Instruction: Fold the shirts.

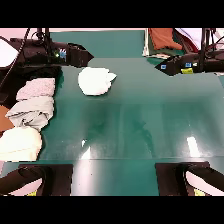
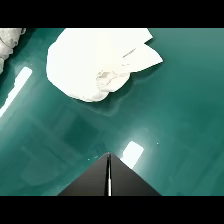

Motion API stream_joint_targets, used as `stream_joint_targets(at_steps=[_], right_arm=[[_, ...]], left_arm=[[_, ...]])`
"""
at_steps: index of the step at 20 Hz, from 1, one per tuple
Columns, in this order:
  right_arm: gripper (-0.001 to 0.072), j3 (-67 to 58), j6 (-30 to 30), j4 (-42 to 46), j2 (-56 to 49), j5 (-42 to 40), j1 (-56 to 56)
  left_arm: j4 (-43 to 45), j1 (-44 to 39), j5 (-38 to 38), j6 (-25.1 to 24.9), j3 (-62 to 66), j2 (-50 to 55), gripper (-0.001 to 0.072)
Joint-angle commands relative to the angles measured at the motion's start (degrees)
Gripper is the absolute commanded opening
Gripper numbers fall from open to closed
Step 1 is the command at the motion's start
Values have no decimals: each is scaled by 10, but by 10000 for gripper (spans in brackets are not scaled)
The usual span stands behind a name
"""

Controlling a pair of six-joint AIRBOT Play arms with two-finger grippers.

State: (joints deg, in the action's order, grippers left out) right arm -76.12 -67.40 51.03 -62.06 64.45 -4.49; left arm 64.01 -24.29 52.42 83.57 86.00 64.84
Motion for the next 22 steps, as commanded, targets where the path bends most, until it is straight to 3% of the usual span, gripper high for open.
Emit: stream_joint_targets(at_steps=[1, 10, 13, 14, 15, 16, 18, 22], right_arm=[[15, 0, 0, 0, 0, 0, 0], [15, 0, 0, 0, 0, 0, 0], [15, 0, 0, 0, 0, 0, 0], [15, 0, 0, 0, 0, 0, 0], [15, 0, 0, 0, 0, 0, 0], [15, 0, 0, 0, 0, 0, 0], [15, 0, 0, -1, 0, 0, 0], [15, 0, -1, -4, 0, 9, 0]], left_arm=[[0, 0, 0, 0, 0, 0, 23], [-3, 0, -1, 2, 0, 0, 23], [-7, 0, -37, -13, 0, 0, 25], [26, 0, -53, -26, 0, 0, 54], [84, 0, -69, -19, 0, 3, 324], [143, 2, -86, 14, 0, 9, 505], [213, 26, -91, 73, 0, 45, 507], [180, 94, -75, 125, 0, 174, 508]])
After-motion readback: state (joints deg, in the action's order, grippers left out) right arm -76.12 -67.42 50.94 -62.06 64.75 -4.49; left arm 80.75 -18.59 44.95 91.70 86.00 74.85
